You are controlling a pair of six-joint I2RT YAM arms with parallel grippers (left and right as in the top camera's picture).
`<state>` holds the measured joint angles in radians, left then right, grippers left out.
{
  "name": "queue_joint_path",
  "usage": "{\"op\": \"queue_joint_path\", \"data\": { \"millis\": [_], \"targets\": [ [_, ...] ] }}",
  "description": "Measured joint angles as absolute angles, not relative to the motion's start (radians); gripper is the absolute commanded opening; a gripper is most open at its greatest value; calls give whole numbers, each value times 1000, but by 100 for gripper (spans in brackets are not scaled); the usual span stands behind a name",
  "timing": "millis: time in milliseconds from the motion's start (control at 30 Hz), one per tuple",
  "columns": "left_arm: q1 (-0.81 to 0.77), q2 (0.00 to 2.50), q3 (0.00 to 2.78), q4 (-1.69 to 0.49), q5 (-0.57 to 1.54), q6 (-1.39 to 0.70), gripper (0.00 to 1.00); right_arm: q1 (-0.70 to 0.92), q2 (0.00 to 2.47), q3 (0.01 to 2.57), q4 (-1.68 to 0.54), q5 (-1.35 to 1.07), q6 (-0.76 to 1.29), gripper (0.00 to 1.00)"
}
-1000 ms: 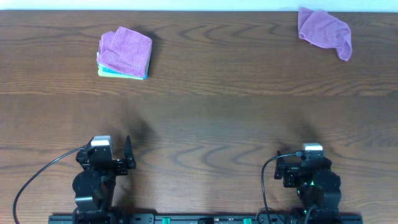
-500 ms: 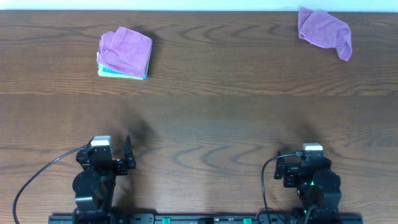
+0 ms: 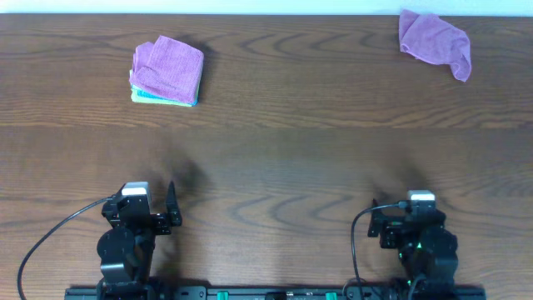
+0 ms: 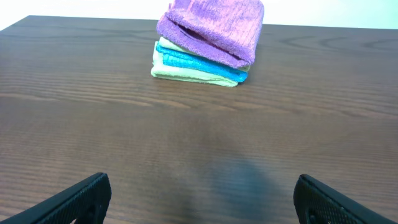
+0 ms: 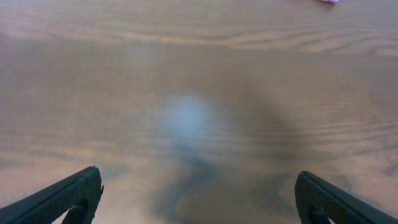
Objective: Fold the cloth
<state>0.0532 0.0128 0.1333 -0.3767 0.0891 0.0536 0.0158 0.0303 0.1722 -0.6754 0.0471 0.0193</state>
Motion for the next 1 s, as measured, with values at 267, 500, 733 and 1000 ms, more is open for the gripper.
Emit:
{"op": "queue_joint_path", "data": {
  "millis": [267, 500, 733, 1000],
  "targets": [
    [53, 10, 133, -376, 81, 54, 95, -115, 575, 609, -691, 112, 87, 99],
    [53, 10, 133, -377, 77, 54, 95, -216, 1120, 1159, -793, 92, 99, 99],
    [53, 10, 133, -376, 75, 54, 95, -286, 1581, 1620, -870, 62, 98, 99],
    [53, 10, 133, -376, 75, 54, 95, -347, 1948, 1929, -842, 17, 79, 99]
  ]
}}
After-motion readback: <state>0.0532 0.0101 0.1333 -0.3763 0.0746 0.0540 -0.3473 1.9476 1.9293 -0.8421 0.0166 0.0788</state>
